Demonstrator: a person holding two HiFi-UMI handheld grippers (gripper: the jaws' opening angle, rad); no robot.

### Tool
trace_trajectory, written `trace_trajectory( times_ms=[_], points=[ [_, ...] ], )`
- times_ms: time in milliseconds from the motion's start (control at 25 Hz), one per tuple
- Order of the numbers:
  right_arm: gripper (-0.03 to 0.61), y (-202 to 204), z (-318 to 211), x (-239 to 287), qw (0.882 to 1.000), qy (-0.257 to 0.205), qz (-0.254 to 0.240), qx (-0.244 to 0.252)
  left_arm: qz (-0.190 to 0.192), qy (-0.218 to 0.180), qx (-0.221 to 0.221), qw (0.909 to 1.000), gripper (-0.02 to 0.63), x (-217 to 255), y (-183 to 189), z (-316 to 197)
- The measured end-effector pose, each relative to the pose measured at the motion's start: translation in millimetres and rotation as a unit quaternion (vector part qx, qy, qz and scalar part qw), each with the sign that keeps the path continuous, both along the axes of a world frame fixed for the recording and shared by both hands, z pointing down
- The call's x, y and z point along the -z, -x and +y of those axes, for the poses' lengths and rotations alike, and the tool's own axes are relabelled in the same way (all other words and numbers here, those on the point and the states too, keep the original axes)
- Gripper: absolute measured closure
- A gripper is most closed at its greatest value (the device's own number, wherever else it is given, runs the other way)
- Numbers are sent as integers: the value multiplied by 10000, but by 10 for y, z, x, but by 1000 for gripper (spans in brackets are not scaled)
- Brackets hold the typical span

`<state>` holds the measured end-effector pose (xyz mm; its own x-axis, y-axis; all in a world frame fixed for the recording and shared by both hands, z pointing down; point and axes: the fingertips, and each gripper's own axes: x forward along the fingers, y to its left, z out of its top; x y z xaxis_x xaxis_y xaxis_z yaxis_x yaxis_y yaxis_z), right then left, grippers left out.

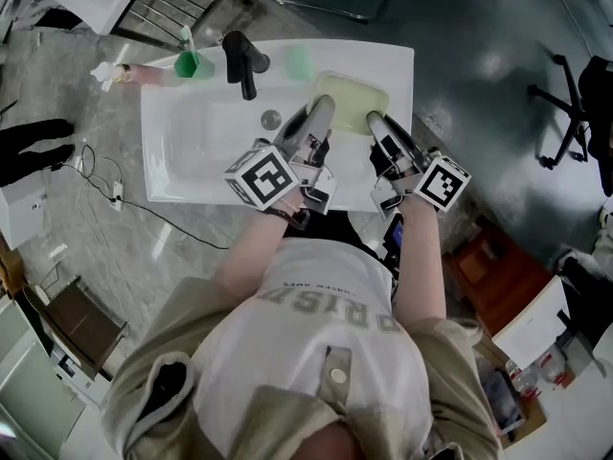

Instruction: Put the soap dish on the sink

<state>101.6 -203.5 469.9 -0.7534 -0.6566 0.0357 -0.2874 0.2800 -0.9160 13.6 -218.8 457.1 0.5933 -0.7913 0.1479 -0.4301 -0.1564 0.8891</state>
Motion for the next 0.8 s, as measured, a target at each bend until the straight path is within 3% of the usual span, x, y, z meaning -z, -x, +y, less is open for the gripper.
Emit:
trace_trajectory(
  times_ms=[120, 240, 320, 440, 600, 800],
  points=[
    [506, -12, -5, -18, 10000, 84, 9, -14, -156, 21, -103, 9998, 575, -4, -34, -11],
    [508, -43, -27, -32, 9999, 118, 29, -86, -572, -26, -289, 9979, 559, -24, -62, -26],
    [508, -64, -39, -38, 9998, 148, 18, -114, -852, -110, -424, 9954, 470, -35, -60, -42],
    [509, -90, -54, -52, 9996, 221, -29, -151, -1125, -263, -719, 9907, 422, -45, -79, -55],
    [509, -117, -65, -92, 9993, 325, -63, -196, -1693, -486, -1161, 9775, 347, -85, -138, -41],
    [509, -123, -83, -174, 9987, 469, -83, -195, -2364, -803, -1595, 9551, 310, -137, -179, -13]
  ],
)
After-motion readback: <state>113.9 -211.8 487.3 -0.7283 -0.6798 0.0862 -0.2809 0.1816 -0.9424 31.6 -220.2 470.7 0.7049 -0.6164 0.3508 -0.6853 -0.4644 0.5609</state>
